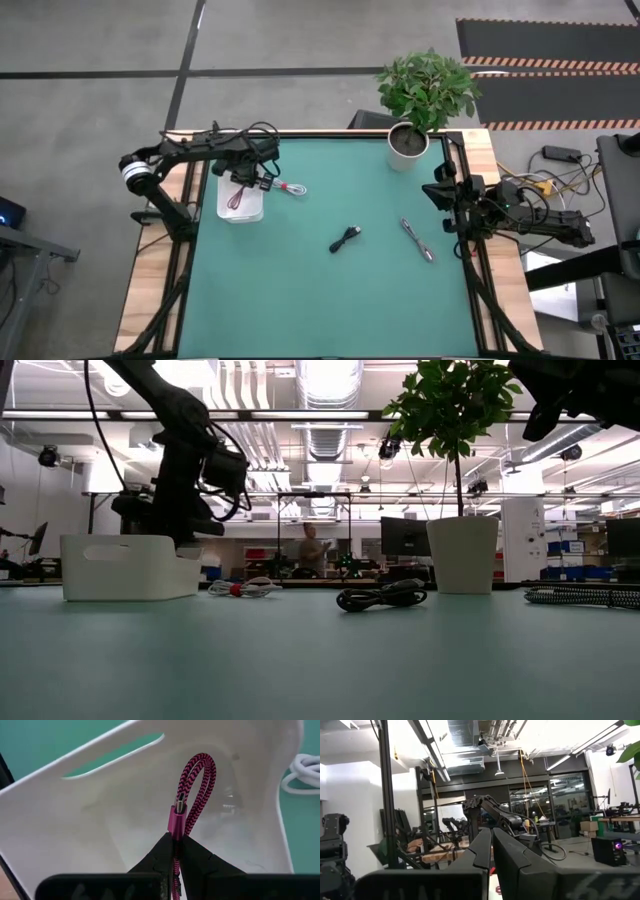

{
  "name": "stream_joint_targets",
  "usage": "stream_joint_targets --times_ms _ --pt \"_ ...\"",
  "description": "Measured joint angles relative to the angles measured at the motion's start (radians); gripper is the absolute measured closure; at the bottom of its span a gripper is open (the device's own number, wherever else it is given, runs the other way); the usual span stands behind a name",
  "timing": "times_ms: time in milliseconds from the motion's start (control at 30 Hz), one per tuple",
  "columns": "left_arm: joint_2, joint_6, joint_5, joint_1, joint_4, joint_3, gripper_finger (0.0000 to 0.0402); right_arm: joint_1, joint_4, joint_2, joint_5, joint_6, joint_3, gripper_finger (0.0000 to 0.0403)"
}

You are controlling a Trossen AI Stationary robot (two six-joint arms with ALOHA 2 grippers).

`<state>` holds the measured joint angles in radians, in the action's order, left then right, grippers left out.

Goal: Pick and place USB-C Cables
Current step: Put the red charger cable into the white bin

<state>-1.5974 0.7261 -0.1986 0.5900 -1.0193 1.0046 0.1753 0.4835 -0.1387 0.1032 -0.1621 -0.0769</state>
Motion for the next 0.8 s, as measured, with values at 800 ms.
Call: stream_joint_targets --times_ms 800 --pt "0.003 -0.004 -0.003 -0.001 -0.001 0.0 0.0394 0.0 -0.002 0.0 0.0 -0.012 0.0 0.0394"
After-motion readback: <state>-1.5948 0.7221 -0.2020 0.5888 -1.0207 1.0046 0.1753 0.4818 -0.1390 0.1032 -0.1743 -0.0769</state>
